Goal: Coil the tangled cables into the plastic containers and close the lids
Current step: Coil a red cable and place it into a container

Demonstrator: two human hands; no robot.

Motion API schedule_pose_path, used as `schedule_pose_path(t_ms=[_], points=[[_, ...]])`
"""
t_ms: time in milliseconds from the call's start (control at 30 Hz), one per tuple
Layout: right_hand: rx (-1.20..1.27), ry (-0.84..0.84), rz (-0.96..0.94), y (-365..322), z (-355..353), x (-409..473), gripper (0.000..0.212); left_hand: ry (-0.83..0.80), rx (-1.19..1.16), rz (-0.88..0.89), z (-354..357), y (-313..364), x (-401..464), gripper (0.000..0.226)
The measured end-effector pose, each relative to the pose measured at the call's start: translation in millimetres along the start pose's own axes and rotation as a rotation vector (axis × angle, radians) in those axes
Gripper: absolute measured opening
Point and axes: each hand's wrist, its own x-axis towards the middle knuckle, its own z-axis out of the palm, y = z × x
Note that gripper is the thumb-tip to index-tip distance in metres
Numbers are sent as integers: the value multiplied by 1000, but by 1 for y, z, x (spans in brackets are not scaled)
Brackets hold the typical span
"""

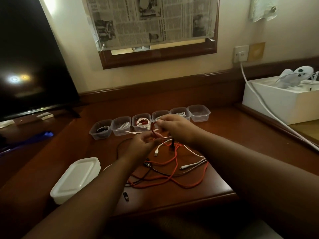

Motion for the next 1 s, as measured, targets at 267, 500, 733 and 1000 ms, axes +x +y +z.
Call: schedule_pose_path(t_ms=[267,500,733,1000], points=[[988,136,22,-5,-28,-3,29,39,246,-26,23,-27,27,11],[-560,8,170,26,-43,11,46,284,416,226,12,1,50,11],[-267,244,-154,16,-48,15,9,285,266,143,17,0,71,14],[229,373,-256,8,-57,12,24,117,191,-60,22,-15,73,18]])
